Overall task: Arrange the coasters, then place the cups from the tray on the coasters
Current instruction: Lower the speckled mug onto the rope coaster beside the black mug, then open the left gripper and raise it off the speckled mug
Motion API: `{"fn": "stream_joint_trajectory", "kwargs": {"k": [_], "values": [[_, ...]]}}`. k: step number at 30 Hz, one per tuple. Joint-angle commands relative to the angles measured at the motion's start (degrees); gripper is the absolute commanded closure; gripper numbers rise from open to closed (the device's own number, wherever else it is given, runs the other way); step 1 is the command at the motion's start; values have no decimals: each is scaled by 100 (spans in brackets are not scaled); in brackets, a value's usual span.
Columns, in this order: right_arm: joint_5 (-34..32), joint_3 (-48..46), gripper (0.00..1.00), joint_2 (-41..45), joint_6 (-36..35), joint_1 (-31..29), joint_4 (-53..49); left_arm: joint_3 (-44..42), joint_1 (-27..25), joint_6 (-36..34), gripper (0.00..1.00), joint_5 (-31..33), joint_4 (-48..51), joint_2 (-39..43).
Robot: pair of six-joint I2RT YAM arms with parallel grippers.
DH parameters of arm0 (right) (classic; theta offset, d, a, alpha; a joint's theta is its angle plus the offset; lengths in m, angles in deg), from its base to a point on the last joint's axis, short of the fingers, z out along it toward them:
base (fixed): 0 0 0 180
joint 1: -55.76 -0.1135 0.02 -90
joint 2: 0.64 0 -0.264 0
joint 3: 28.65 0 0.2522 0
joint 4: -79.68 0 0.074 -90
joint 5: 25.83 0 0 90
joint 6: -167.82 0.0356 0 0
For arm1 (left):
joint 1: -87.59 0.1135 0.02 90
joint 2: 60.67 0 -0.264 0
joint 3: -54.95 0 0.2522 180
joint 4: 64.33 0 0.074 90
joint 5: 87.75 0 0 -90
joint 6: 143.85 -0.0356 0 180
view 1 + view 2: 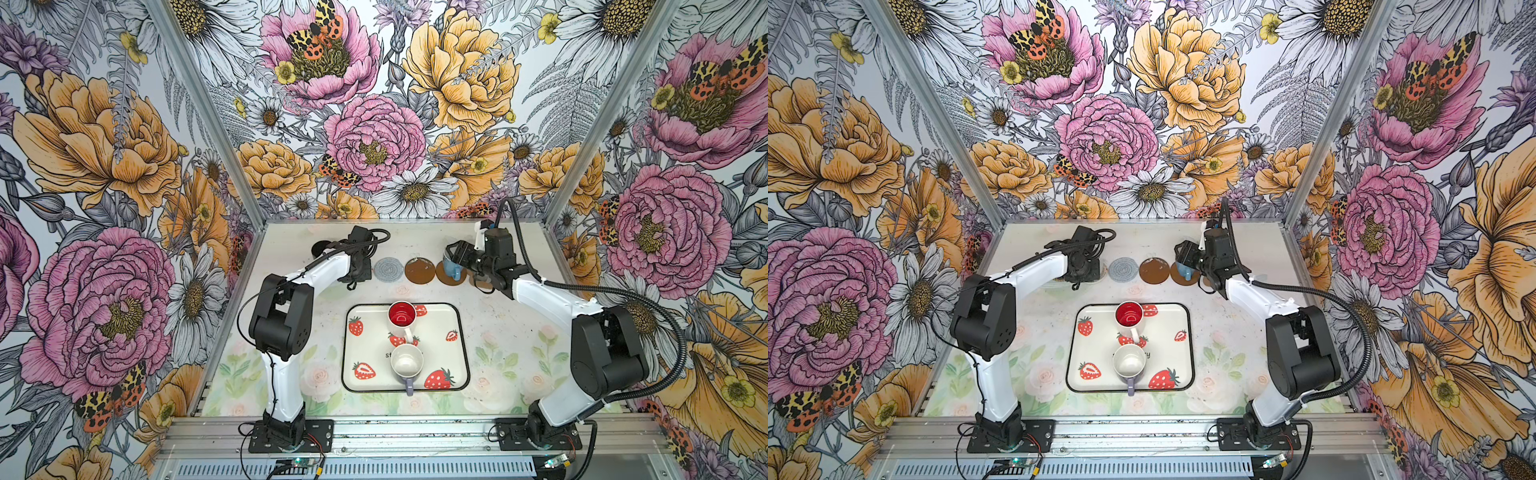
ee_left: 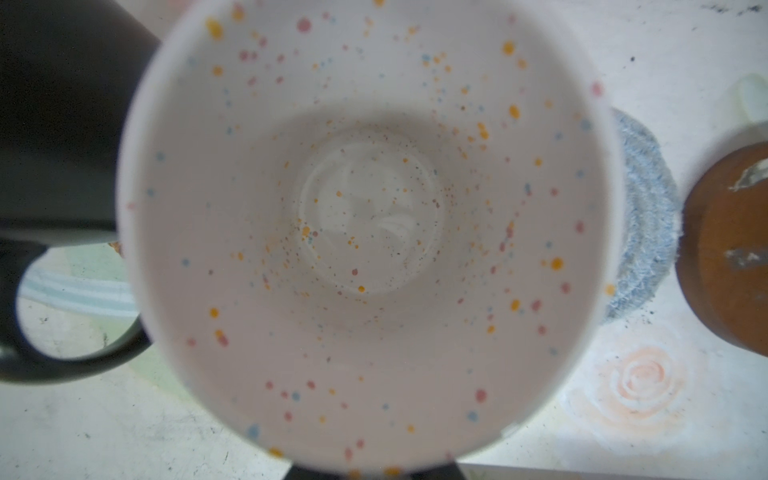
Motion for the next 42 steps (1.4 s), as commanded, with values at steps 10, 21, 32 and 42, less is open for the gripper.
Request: {"fn": "stream_joint_trajectory", "kwargs": {"k": [10,21,32,42], "values": [[41,95,35,97,8,48,110,148,29,10,55,160,-278,152],[24,43,35,184,20,48,109,-18,-9,45,47,219,-276,663],[-25,-87,35,360,98,31,119,-199,-437,131,45,1134,-293,1711],[-130,-50,36,548,95,-185,-7,-837,-977,442,42,1958,-915,2913]]}}
